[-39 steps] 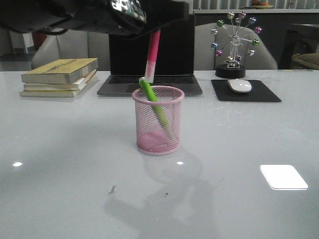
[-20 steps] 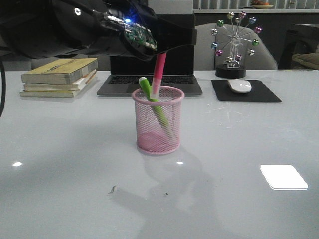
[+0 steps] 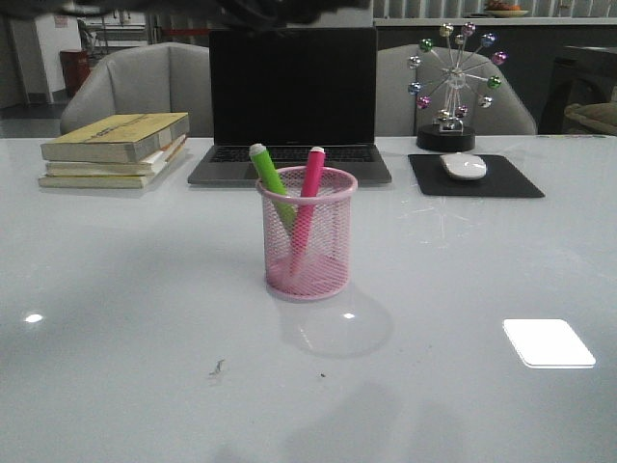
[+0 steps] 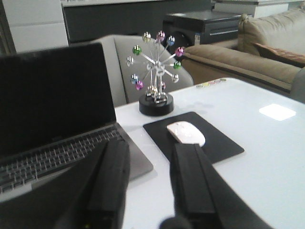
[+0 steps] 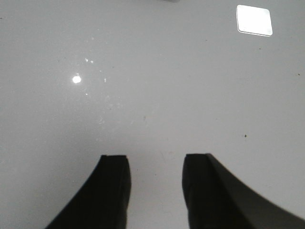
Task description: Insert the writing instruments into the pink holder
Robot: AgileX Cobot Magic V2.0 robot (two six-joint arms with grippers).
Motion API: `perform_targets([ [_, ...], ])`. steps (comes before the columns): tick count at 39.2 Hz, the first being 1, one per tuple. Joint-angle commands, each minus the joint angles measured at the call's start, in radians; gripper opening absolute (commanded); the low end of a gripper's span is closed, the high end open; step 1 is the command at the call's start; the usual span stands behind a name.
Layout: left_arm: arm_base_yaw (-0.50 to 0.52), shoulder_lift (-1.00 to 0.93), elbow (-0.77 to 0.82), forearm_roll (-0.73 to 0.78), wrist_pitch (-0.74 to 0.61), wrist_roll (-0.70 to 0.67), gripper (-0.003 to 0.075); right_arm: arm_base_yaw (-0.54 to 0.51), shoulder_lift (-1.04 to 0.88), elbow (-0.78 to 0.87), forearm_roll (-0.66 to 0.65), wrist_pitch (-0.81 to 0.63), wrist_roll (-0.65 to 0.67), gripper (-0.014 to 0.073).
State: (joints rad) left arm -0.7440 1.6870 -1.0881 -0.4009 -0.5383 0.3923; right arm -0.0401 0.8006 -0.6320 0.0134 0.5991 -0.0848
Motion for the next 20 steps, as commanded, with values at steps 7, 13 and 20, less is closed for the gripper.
perform_targets([
  [7,0.12,-0.286,-0.026,0.005,0.13,0.057,0.0312,-0.008,-0.009,-0.029,-0.003,-0.075,-0.004,0.0393],
  [13,0.236,-0.403,-0.026,0.005,0.204,0.059,0.0312,-0.008,-0.009,-0.029,-0.003,-0.076,-0.004,0.0393],
  [20,0.408,-0.547,-0.026,0.005,0.446,0.059,0.0312,-0.008,-0.009,-0.029,-0.003,-0.076,-0.004,0.0393],
])
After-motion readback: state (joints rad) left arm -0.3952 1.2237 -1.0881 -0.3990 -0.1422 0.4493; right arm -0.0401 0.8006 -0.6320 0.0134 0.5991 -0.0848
